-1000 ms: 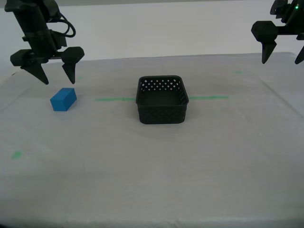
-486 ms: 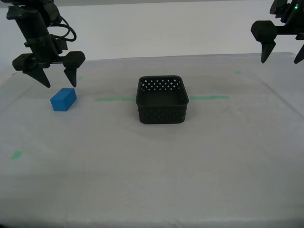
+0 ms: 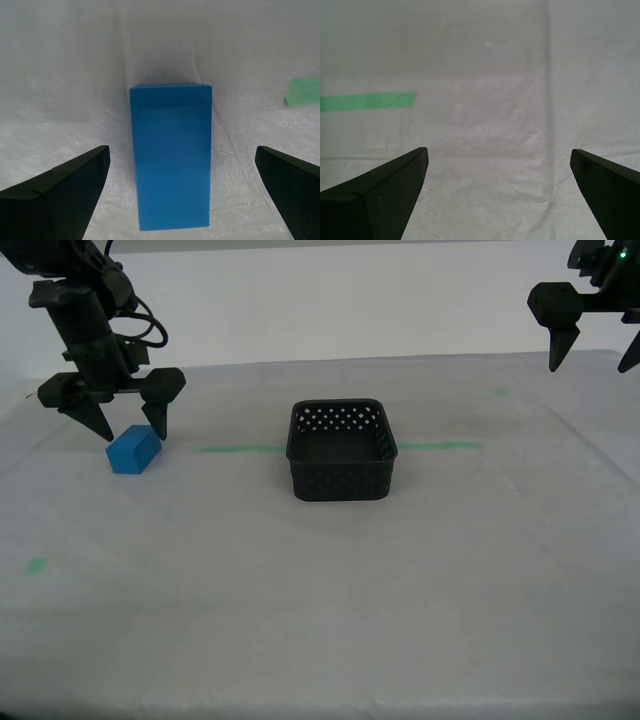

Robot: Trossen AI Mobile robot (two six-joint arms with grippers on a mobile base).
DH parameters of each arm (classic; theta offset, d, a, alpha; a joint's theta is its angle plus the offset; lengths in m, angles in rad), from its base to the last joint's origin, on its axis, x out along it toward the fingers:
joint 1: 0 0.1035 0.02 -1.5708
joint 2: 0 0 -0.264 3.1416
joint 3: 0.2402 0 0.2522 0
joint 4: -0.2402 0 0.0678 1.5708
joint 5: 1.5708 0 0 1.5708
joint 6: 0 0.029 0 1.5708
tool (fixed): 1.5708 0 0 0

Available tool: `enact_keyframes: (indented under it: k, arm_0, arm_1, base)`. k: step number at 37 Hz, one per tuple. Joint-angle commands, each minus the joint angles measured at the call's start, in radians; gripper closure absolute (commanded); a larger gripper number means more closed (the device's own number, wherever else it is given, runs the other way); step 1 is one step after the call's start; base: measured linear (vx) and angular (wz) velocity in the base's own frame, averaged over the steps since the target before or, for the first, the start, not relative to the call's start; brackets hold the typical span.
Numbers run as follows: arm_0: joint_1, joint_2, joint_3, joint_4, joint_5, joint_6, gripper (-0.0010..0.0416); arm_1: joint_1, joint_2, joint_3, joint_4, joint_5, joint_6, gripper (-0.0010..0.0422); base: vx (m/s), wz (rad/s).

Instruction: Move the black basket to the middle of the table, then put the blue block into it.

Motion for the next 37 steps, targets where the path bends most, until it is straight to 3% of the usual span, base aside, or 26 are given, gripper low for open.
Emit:
enact_keyframes:
  k: [1, 13, 37]
  arm_0:
    - [0.000, 0.000, 0.000, 0.001, 0.000, -0.002, 0.0007]
    - [0.000, 0.000, 0.000, 0.004, 0.000, -0.002, 0.0007]
    - [0.001, 0.000, 0.000, 0.023, 0.000, -0.002, 0.0007]
  arm_1:
    - [-0.002, 0.000, 0.001, 0.000, 0.002, 0.005, 0.0011]
    - [-0.002, 0.008, -0.001, 0.010, -0.014, 0.003, 0.0011]
    - [-0.023, 0.056, -0.002, 0.024, -0.002, 0.012, 0.0012]
  base:
    - [0.000, 0.000]
    - [0.000, 0.000]
    - [0.000, 0.000]
